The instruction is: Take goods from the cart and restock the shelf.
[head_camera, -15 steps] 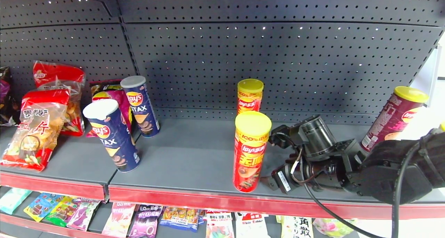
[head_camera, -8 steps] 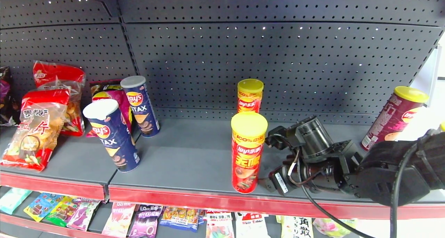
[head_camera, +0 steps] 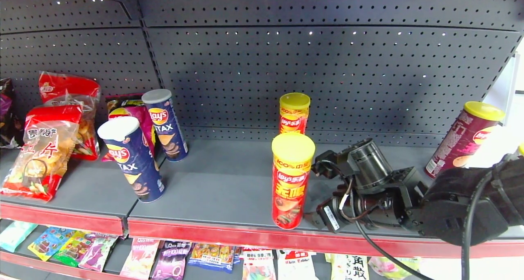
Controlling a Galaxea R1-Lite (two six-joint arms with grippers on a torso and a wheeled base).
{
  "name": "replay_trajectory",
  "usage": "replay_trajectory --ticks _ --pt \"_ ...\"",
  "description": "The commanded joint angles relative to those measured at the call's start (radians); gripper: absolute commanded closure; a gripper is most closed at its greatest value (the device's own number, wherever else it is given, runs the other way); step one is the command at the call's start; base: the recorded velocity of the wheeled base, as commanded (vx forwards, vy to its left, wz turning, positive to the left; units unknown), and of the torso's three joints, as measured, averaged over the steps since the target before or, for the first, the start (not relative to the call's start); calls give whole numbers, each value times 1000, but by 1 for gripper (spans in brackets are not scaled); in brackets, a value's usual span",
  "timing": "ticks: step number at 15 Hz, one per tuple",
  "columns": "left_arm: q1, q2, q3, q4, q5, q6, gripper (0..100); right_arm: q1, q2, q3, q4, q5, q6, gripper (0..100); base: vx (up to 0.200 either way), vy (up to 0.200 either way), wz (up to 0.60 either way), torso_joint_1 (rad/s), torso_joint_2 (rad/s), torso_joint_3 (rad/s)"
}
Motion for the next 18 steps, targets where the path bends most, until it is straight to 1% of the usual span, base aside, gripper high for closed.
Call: replay_trajectory --ticks 1,6,11,16,18 --pt "0 0 0 0 0 0 0 4 -7 5 0 0 4 0 0 0 0 0 0 0" --pt "0 0 0 0 0 0 0 -13 -7 6 1 -3 8 0 0 0 0 0 0 0" --pt "0 0 0 0 0 0 0 -25 -7 6 -2 -45 67 0 0 0 0 0 0 0" --pt "0 0 0 0 0 0 0 10 10 17 0 -49 148 0 0 0 0 0 0 0" --pt "0 0 0 0 0 0 0 15 12 21 0 -49 154 0 0 0 0 0 0 0"
